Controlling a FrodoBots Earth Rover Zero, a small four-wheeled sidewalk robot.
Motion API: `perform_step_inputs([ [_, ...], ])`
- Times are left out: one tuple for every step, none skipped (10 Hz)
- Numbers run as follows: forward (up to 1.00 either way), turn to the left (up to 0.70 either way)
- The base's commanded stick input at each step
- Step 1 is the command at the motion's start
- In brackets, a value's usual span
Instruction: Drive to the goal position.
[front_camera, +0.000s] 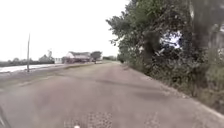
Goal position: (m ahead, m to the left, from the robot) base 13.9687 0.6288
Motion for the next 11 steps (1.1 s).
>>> perform_step_inputs([
  [1.0,-0.08],
  [1.0,-0.08],
  [1.0,-0.08],
  [1.0,-0.08],
  [1.0,-0.08],
  [1.0,-0.08],
  [1.0,-0.08],
  [1.0,-0.08],
  [1.0,-0.08],
  [1.0,-0.08],
  [1.0,-0.08],
])
